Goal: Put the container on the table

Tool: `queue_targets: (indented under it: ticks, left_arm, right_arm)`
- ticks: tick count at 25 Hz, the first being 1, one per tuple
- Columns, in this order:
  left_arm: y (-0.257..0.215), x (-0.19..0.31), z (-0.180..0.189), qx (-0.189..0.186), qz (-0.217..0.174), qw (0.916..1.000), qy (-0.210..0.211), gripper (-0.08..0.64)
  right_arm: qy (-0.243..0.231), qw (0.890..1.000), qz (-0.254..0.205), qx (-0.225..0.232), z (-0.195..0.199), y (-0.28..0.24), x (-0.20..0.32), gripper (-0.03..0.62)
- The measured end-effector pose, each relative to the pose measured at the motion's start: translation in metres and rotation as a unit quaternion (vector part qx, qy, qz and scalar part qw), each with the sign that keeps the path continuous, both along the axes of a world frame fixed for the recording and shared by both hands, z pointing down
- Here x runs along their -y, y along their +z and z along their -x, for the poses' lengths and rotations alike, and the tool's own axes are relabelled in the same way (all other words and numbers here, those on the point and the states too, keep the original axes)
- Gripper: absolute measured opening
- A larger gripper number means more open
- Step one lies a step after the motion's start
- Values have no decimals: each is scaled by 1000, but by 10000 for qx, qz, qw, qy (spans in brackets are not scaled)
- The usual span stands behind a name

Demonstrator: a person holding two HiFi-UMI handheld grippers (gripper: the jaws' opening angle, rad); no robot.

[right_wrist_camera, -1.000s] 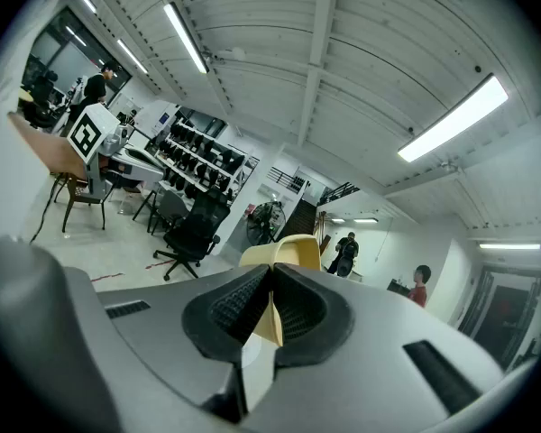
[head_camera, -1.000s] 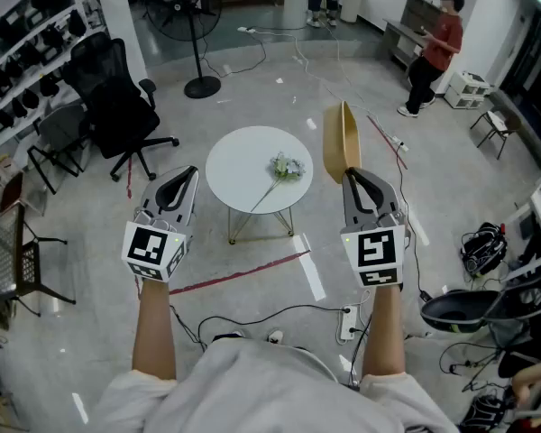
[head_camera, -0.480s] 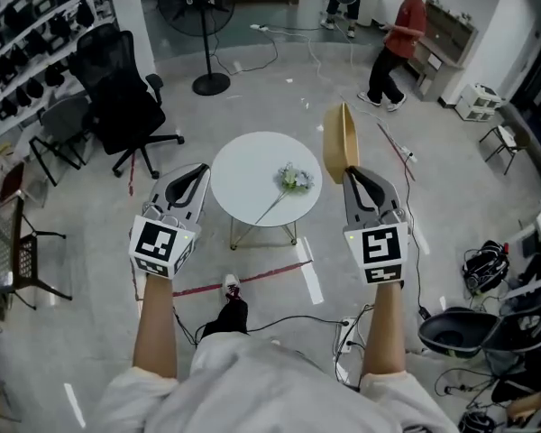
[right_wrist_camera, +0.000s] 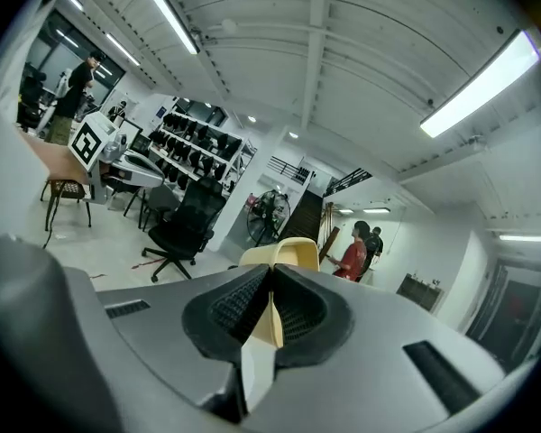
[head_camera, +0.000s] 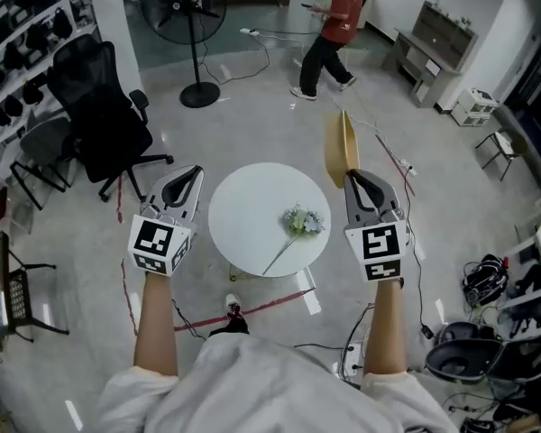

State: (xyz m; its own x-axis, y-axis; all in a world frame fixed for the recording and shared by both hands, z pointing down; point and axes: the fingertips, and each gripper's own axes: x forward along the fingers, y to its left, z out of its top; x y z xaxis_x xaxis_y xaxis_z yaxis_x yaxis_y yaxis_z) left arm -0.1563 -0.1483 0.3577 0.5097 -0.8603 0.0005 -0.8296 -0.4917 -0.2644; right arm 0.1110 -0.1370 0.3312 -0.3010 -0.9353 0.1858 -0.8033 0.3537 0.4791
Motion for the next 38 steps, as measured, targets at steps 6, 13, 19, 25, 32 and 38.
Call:
queue_targets:
  ticks: [6, 13, 19, 25, 32, 38]
  left_arm:
    - [16, 119, 38, -17, 257, 9997, 30, 21]
    - [53, 204, 52, 18, 676, 9977, 37, 21]
    - [87, 231, 43, -8, 1015, 9943, -327, 21]
    - [126, 232, 36, -50, 1389, 9874, -750, 21]
    - [181, 226, 40, 1, 1861, 9769, -1050, 21]
    - [218, 232, 54, -2, 2091, 9709, -1169, 21]
  right_arm:
    - [171, 9995, 257, -72, 28, 17, 115, 31]
    - [-11, 9969, 744, -267, 54, 72, 219, 31]
    - [-503, 9875, 1412, -483, 62, 163, 289, 31]
    - [-1206, 9592, 2163, -1360, 79, 273, 322, 31]
    - [-1532, 9219, 2753, -2256, 93, 400, 342, 31]
    - [-1950, 8891, 3168, -2666, 130, 463, 332, 32]
